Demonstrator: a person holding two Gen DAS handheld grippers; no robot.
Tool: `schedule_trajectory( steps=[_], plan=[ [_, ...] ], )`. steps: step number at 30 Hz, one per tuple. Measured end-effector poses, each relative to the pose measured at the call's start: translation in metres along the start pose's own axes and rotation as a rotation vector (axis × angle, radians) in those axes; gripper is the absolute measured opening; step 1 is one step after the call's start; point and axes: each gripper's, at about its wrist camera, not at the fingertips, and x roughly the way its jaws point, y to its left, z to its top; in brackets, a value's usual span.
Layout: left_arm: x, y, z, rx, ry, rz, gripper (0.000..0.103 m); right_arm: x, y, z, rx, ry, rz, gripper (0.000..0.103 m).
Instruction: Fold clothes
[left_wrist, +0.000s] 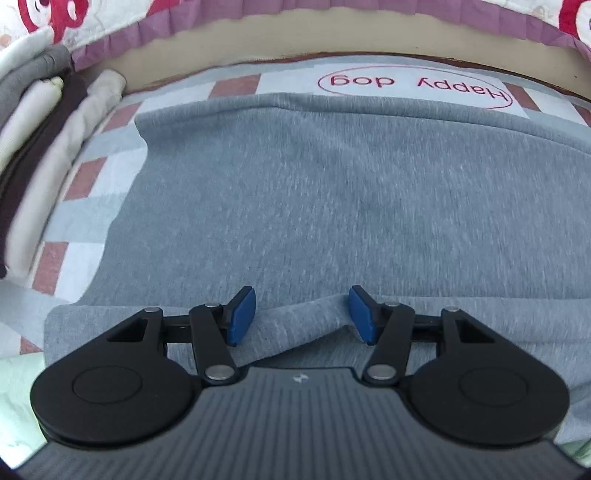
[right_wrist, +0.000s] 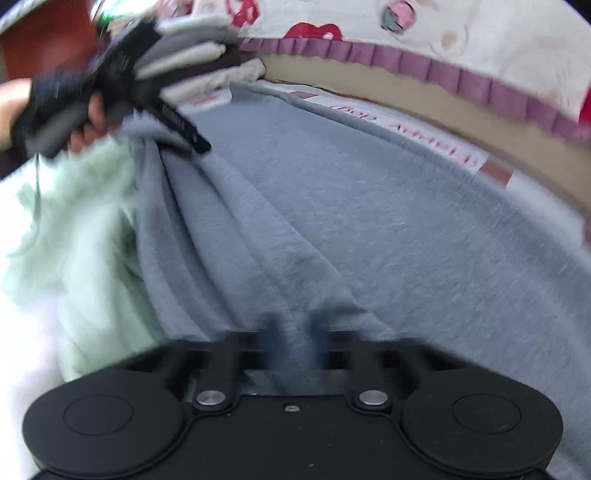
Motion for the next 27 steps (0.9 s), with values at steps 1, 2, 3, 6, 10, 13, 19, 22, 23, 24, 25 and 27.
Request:
schedule_trajectory(
  steps=[1, 2, 3, 6, 10, 13, 19, 22, 23, 24, 25, 27],
  plan=[
    [-0.006, -0.001, 0.0, 0.009, -0.019, 0.003, 0.055, -0.007, 0.0, 0.002, 0.009, -0.022, -0.001, 0.005],
    [-0.014, -0.003, 0.0, 0.019, -0.041, -0.002, 0.055, -0.015, 0.001, 0.003, 0.018, -0.043, 0.002, 0.005],
    [-0.022, -0.004, -0.001, 0.014, -0.05, -0.021, 0.055, -0.025, 0.002, 0.004, 0.043, -0.067, 0.016, 0.005],
    [-0.051, -0.005, -0.005, -0.033, -0.05, -0.103, 0.056, -0.044, 0.0, 0.006, 0.101, -0.108, 0.051, 0.003],
    [-0.07, -0.006, -0.019, -0.155, 0.029, -0.255, 0.061, -0.053, -0.005, 0.005, 0.132, -0.136, 0.05, 0.002],
    [-0.058, -0.008, -0.025, -0.223, 0.068, -0.338, 0.061, -0.06, -0.009, 0.005, 0.156, -0.158, 0.05, 0.002],
    [-0.035, -0.023, -0.018, -0.291, 0.084, -0.365, 0.061, -0.073, -0.042, 0.031, 0.188, -0.207, -0.04, 0.022],
    [-0.03, -0.031, -0.013, -0.252, 0.071, -0.311, 0.061, -0.055, -0.072, 0.065, 0.103, -0.096, -0.035, 0.026],
    [-0.028, -0.032, -0.011, -0.239, 0.054, -0.286, 0.061, -0.045, -0.081, 0.078, 0.069, -0.059, -0.042, 0.028],
    [-0.027, -0.032, -0.009, -0.214, 0.029, -0.255, 0.061, -0.034, -0.086, 0.089, 0.024, -0.031, -0.056, 0.037],
    [-0.027, -0.031, -0.006, -0.179, -0.003, -0.219, 0.061, -0.021, -0.089, 0.098, -0.02, -0.006, -0.066, 0.042],
    [-0.027, -0.026, -0.001, -0.071, -0.061, -0.136, 0.061, 0.008, -0.093, 0.116, -0.099, 0.046, -0.069, 0.042]
  ],
)
